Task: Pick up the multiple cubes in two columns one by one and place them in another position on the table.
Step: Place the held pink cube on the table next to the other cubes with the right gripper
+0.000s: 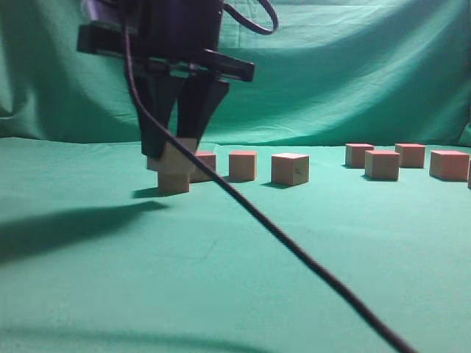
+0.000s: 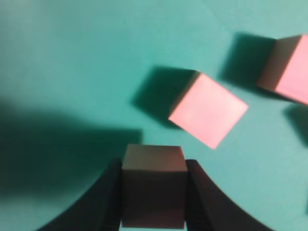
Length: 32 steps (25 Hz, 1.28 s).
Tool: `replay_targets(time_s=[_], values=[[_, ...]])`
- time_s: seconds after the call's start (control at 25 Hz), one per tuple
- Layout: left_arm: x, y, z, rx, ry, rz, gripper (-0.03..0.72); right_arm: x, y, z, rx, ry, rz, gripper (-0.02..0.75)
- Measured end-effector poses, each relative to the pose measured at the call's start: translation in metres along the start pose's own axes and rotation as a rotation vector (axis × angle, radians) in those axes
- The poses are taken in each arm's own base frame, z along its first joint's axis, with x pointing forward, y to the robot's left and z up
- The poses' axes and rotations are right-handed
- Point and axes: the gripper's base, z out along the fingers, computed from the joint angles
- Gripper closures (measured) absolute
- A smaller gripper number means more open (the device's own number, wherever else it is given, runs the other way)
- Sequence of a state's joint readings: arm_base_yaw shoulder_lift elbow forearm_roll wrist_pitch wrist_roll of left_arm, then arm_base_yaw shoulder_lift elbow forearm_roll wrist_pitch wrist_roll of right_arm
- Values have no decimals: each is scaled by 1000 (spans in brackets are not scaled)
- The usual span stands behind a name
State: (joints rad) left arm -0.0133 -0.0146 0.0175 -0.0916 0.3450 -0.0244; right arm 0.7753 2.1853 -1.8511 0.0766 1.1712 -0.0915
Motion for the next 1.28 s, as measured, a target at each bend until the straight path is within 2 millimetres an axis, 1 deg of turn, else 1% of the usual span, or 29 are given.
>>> replay_targets(time_s=[0.12,0.24,0.48,0.56,0.64,0.84,0.92,1.28], values=[[0,0,0,0,0,0,688,-4,9,-8,-4,-7,-20,474],[0,0,0,0,0,0,688,-6,14,-12,-3,-20,-35,474],[0,0,0,0,0,0,688,-5,9,-12,54,-2,-20,474],[0,0,0,0,0,0,688,-5,5,-9,90,11,9,474],[0,0,0,0,0,0,688,-5,2,-2,112,30,24,474],[0,0,0,0,0,0,688,-4,1,19,112,75,36,474],[0,0,0,0,0,0,688,-4,1,24,112,86,36,474],[0,0,0,0,0,0,688,-5,1,25,113,77,43,474]])
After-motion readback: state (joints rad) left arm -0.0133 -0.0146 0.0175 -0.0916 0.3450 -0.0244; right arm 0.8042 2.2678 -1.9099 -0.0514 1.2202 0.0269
